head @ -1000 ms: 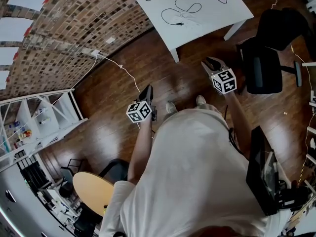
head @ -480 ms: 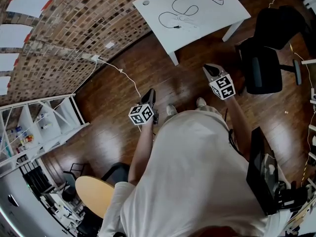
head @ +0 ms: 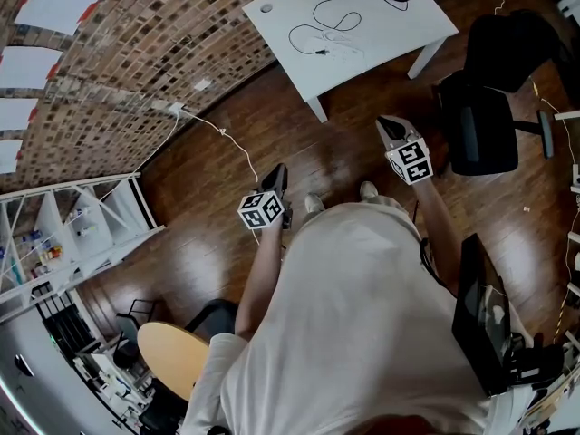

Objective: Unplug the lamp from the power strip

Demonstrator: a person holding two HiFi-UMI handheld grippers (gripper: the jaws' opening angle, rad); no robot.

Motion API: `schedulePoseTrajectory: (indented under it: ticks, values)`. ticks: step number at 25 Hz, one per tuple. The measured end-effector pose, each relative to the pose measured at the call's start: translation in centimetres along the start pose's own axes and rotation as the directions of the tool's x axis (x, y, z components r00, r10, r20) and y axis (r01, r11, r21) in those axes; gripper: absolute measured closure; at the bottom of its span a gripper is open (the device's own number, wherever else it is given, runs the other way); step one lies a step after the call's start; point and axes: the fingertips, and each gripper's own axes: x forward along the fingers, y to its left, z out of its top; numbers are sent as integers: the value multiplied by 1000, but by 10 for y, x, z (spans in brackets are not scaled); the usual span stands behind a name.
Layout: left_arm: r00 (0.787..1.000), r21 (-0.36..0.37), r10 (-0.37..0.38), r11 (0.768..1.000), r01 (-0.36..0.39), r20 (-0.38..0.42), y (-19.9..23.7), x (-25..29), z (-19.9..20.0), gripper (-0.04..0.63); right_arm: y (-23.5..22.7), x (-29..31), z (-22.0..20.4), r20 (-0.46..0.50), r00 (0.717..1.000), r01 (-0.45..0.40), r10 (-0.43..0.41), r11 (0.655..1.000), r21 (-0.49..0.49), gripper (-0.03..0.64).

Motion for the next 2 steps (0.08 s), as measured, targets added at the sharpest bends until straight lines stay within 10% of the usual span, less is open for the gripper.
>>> schedulePoseTrajectory:
  ticks: [2]
  values:
    - [1000, -2, 2, 1000, -2, 1, -6, 2, -5, 591, -2, -3, -3, 5, 1000, -9, 9, 1000, -7, 621]
